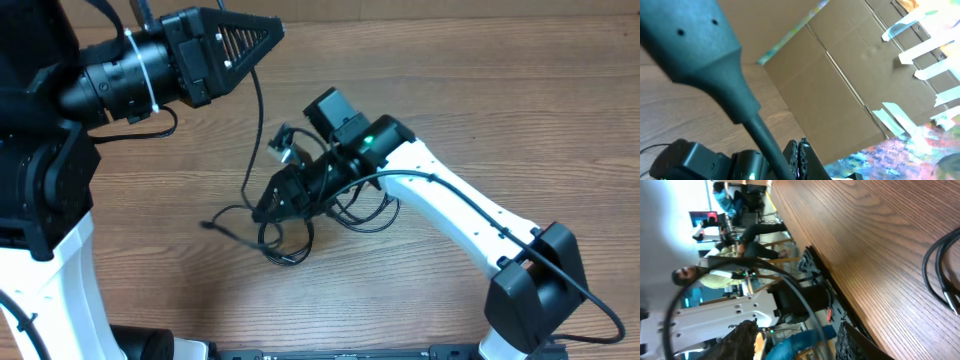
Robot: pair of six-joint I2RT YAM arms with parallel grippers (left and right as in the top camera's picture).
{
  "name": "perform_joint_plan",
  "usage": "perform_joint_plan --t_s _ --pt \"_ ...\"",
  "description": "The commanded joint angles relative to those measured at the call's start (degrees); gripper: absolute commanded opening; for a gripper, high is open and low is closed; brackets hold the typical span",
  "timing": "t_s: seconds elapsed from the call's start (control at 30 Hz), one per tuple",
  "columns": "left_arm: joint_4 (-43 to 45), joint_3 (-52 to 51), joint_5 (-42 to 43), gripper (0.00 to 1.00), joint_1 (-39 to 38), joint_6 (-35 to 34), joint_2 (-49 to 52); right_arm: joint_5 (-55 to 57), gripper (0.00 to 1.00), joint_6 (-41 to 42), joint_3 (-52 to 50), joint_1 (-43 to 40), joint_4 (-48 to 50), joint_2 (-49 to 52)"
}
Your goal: Untangle cables
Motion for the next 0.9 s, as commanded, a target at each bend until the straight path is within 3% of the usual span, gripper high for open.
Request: perform_joint_plan --t_s 0.0,0.3,0.5,0.87 --pt "1.1 0.0 1.7 0.04 -0.4 -1.7 0.0 -3.6 0.52 -0.4 0.3 1.0 0.3 0.1" --pt "7.0 0.0 1.2 0.04 -0.4 -1.6 0.2 -3.5 0.52 -0.7 0.3 6.0 -1.5 0.1" --pt "8.4 0.0 1.2 0.04 -0.4 -2.5 0.2 6.1 0.51 -0.2 0.3 8.0 -4.4 0.1" --pt "17.6 0.1 2.6 0.04 -0.4 -8.7 0.2 9.5 0.51 0.0 0.3 9.7 -6.0 0.1"
